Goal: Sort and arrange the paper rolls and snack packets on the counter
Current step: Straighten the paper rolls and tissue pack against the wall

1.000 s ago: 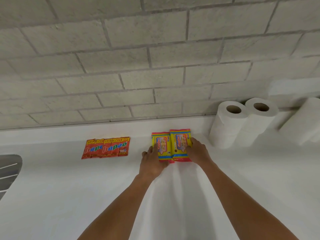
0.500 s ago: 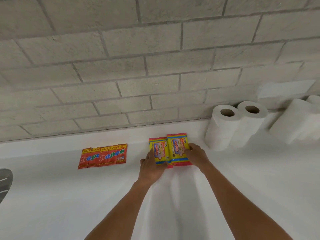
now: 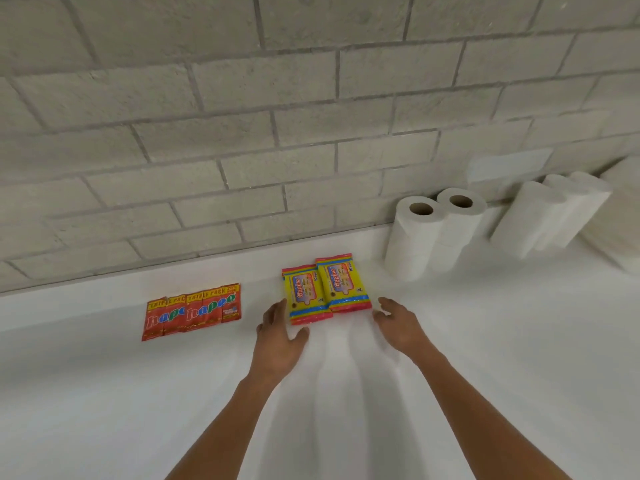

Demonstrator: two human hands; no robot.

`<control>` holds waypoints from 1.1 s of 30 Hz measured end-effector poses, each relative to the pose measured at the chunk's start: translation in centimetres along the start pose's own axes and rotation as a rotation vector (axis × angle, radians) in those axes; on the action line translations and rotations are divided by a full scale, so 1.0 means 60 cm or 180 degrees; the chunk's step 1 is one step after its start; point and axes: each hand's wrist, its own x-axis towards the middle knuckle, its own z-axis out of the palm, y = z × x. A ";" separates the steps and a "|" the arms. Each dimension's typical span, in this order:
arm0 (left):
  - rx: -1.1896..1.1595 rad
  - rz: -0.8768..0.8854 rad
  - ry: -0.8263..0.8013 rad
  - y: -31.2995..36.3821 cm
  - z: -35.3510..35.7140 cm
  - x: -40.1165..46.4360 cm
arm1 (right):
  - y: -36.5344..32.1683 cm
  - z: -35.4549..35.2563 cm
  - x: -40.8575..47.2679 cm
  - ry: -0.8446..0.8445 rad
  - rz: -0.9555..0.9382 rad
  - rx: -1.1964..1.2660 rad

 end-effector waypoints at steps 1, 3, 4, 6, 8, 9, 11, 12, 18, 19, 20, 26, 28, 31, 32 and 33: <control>0.0004 0.0017 -0.0012 0.000 -0.001 -0.008 | 0.007 0.000 -0.010 0.0000 -0.0001 -0.0006; 0.0013 0.0119 -0.0004 0.002 -0.002 -0.027 | 0.020 0.001 -0.033 0.0030 0.0007 0.0029; 0.0014 0.0184 0.0012 0.003 -0.003 -0.035 | 0.026 0.001 -0.044 0.0047 0.0011 0.0063; -0.0032 0.0307 0.0038 0.012 -0.002 -0.050 | 0.037 -0.001 -0.065 0.0070 0.0016 0.0122; -0.0095 0.0396 0.0047 0.026 0.001 -0.063 | 0.045 -0.006 -0.078 0.0066 0.0004 0.0156; -0.0123 0.0452 0.0048 0.035 0.004 -0.069 | 0.049 -0.011 -0.085 0.0077 -0.0004 0.0172; -0.0161 0.0549 0.0047 0.054 0.010 -0.076 | 0.055 -0.025 -0.092 0.0129 -0.0010 0.0237; -0.0177 0.0590 0.0048 0.065 0.014 -0.078 | 0.058 -0.035 -0.094 0.0159 -0.0004 0.0280; -0.0341 0.0703 0.0048 0.136 0.043 -0.068 | 0.079 -0.106 -0.080 0.0221 -0.0023 0.0379; -0.0369 0.0705 0.0065 0.154 0.053 -0.063 | 0.087 -0.125 -0.073 0.0207 -0.0024 0.0396; -0.0381 0.0710 0.0087 0.169 0.061 -0.059 | 0.093 -0.142 -0.067 0.0191 -0.0029 0.0403; -0.0557 0.0435 0.0153 0.260 0.115 -0.027 | 0.124 -0.252 -0.007 0.0128 -0.0060 0.0379; -0.0669 0.0311 0.0160 0.288 0.133 -0.013 | 0.131 -0.290 0.018 0.0187 -0.0048 0.0373; -0.0823 0.0090 0.0151 0.329 0.161 0.008 | 0.139 -0.336 0.058 0.0201 -0.0081 0.0363; -0.0891 0.0005 0.0153 0.339 0.168 0.015 | 0.139 -0.346 0.071 0.0188 -0.0110 0.0335; -0.0964 -0.0066 0.0151 0.346 0.171 0.023 | 0.137 -0.353 0.083 0.0188 -0.0145 0.0291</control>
